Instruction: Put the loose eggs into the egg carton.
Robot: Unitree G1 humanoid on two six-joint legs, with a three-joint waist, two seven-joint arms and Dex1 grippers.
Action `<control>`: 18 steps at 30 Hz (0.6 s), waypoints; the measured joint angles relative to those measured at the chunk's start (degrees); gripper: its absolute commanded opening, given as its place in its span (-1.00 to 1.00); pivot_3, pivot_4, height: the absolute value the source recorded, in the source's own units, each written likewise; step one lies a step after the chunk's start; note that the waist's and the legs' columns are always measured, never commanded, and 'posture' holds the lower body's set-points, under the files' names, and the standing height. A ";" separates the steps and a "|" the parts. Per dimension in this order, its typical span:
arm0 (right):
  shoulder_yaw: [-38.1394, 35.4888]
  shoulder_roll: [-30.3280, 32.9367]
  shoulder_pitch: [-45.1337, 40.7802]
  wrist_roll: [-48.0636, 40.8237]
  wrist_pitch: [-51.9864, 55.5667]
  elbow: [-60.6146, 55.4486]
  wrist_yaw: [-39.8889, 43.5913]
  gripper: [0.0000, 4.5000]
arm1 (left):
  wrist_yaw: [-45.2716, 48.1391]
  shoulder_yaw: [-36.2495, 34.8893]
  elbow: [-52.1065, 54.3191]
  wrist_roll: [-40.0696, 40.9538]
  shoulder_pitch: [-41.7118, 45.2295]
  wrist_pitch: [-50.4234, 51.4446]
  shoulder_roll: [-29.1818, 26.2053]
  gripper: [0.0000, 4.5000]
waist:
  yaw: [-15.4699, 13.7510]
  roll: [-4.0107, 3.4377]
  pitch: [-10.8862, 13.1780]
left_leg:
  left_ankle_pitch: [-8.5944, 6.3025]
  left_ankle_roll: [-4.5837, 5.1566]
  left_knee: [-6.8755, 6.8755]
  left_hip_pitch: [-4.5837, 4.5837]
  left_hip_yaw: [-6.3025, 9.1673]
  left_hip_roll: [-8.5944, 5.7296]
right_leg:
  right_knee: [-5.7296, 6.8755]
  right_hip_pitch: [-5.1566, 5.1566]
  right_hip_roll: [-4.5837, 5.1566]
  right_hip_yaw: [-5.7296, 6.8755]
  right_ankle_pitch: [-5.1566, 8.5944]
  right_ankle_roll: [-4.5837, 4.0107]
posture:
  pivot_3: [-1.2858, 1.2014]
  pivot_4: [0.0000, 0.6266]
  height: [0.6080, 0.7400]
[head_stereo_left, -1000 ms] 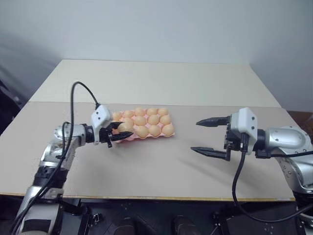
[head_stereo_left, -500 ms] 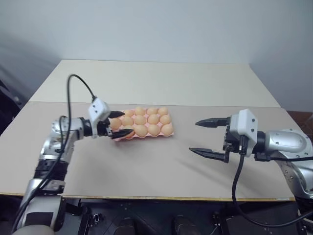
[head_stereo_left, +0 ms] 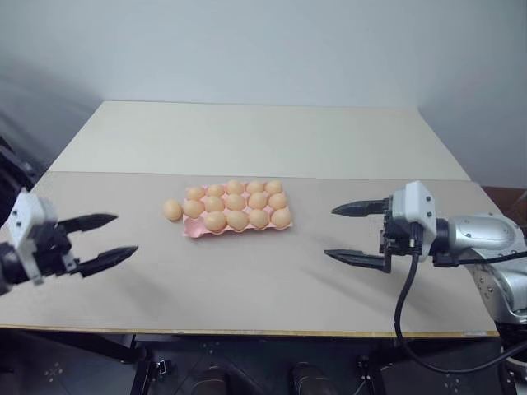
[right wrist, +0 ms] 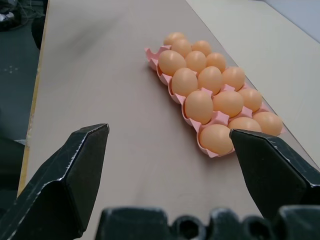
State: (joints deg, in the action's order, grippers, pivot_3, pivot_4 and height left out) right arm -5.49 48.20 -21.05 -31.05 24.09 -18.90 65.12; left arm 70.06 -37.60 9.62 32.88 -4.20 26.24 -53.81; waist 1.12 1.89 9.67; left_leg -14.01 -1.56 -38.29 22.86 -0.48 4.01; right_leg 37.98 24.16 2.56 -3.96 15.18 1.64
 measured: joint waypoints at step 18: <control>0.31 -0.50 -1.56 0.07 -0.33 1.90 0.84 1.00 | -16.28 11.43 -3.88 -4.75 13.08 2.59 2.87 0.98 | -0.76 0.01 -0.01 | 0.00 0.00 0.02 -0.01 0.00 -0.03 | 0.00 -0.02 -0.01 0.01 -0.01 -0.01 | 0.03 -0.52 1.00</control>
State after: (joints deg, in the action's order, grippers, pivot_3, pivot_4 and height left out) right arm -5.17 47.70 -22.62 -30.98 23.76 -16.99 65.95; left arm 53.78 -26.17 5.74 28.14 8.88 28.83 -50.94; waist 0.36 1.89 9.67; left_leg -14.02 -1.56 -38.27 22.85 -0.47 3.98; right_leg 37.98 24.14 2.54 -3.95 15.17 1.64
